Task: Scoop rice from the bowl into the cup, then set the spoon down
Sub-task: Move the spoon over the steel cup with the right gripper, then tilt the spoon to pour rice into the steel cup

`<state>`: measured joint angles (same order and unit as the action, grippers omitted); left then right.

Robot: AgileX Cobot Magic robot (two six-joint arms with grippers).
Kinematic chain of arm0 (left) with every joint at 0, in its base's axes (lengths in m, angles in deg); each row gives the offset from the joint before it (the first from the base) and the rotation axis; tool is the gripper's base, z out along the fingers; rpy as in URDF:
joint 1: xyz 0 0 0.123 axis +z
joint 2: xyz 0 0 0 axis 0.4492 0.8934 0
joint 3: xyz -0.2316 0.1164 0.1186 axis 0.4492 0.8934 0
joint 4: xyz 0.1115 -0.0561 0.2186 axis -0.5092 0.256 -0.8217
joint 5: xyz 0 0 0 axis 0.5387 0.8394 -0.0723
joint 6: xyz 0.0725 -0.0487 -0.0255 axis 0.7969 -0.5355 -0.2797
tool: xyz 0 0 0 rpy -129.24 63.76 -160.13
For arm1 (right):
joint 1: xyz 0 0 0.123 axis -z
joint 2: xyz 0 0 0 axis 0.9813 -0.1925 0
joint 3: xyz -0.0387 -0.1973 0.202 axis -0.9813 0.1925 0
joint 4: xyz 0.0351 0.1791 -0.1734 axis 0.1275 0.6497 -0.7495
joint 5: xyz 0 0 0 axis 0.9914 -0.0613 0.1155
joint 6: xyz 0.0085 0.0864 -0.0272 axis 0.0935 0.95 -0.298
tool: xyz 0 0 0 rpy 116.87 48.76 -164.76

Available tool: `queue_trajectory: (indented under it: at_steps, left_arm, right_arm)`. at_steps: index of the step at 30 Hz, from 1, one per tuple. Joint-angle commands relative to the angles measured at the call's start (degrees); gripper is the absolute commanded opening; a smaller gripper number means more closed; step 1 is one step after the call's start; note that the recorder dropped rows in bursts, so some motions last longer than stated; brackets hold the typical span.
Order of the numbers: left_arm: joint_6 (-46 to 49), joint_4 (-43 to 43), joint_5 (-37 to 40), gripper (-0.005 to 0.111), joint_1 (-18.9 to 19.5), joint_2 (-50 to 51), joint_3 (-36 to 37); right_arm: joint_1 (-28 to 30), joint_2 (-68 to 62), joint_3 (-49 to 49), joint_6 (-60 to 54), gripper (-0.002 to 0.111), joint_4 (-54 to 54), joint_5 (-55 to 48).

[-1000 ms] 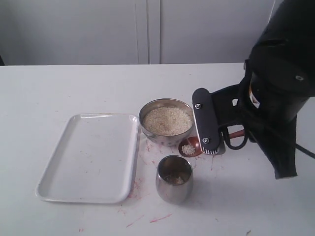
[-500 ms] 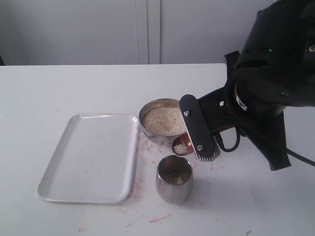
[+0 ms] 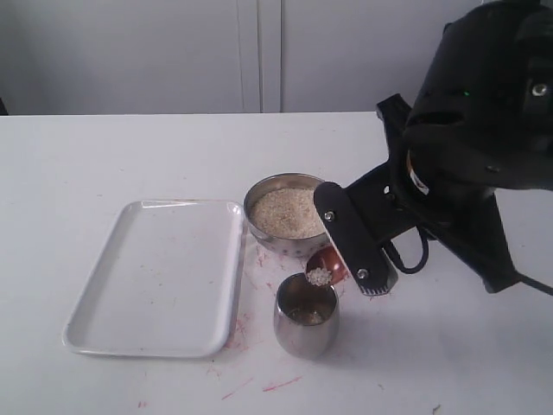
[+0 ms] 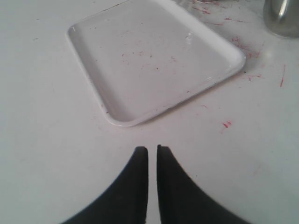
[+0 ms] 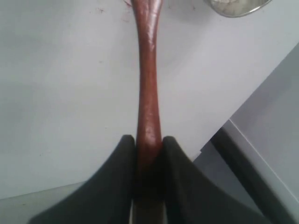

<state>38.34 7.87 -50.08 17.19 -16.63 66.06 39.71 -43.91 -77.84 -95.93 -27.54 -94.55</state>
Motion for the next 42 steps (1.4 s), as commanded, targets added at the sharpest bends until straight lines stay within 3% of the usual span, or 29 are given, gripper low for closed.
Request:
queue_trajectory:
  at_steps: [1,7,42]
  left_arm:
    - [-0.2,0.7,0.2,0.014,-0.4,-0.2,0.3]
    - [-0.2,0.7,0.2,0.014,-0.4,-0.2,0.3]
    - [-0.2,0.7,0.2,0.014,-0.4,-0.2,0.3]
  right_arm:
    - [-1.5,-0.1,0.1,-3.4,0.0,-1.0,1.5]
    - [-3.3,-1.2,0.1,-2.7,0.0,-6.0,1.3]
    - [-4.2,-2.8,0.1,-2.9,0.0,-12.8,0.2]
